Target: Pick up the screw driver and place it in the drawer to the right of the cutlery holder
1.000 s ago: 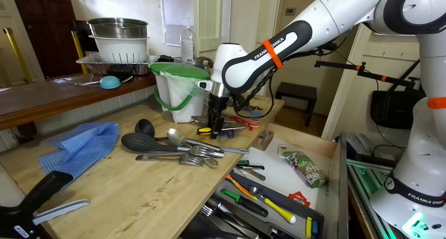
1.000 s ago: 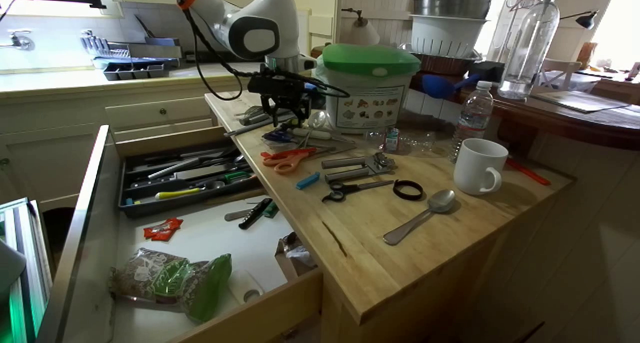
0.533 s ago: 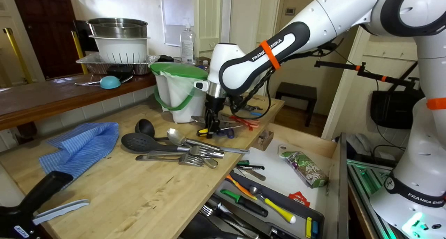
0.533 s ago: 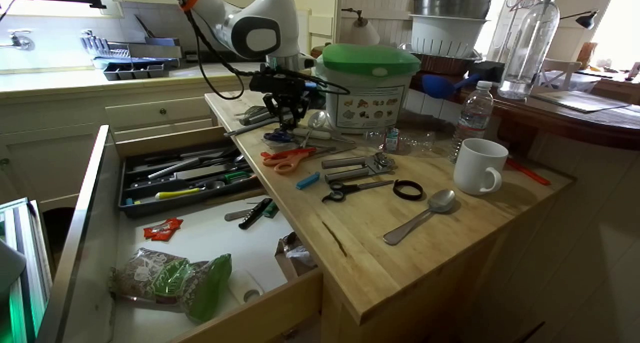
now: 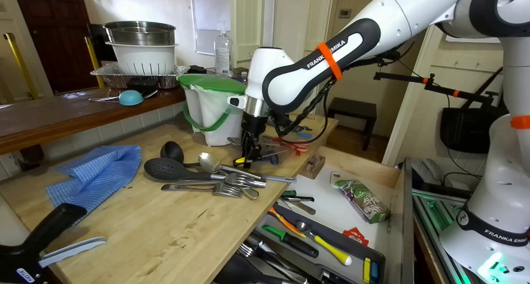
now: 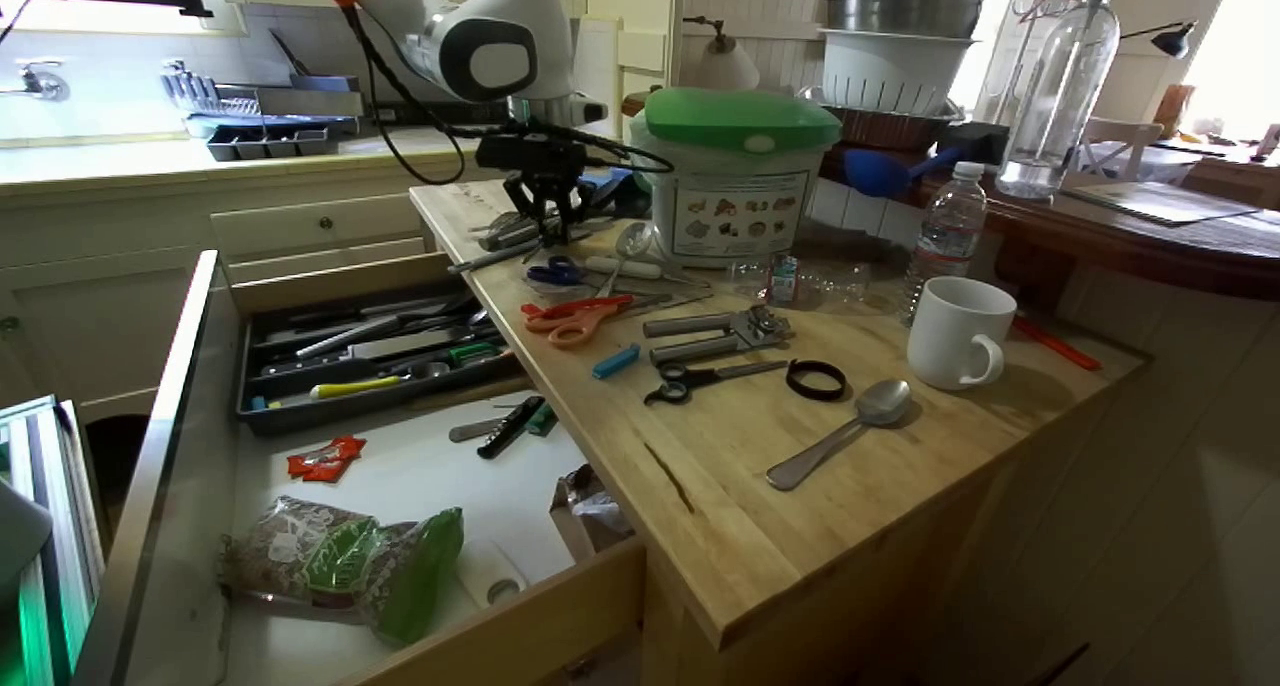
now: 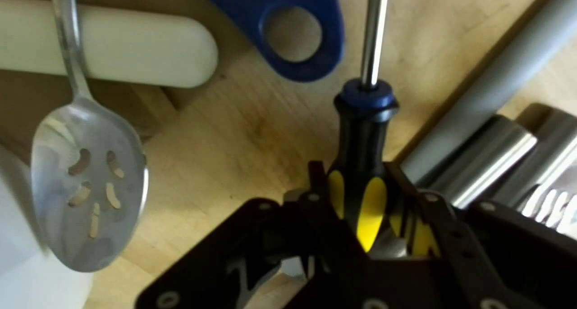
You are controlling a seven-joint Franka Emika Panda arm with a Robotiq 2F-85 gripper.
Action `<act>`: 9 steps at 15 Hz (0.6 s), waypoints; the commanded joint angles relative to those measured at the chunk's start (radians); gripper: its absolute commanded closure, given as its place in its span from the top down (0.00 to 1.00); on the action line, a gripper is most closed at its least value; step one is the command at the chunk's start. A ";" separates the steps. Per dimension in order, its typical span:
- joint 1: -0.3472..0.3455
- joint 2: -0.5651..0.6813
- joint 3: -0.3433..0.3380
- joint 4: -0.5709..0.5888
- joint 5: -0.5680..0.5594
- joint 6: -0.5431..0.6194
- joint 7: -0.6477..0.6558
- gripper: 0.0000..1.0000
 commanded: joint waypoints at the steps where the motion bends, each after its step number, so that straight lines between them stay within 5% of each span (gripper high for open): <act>1: 0.018 -0.139 0.000 -0.157 -0.011 0.015 0.031 0.09; 9: 0.076 -0.340 -0.004 -0.429 -0.072 0.035 -0.050 0.09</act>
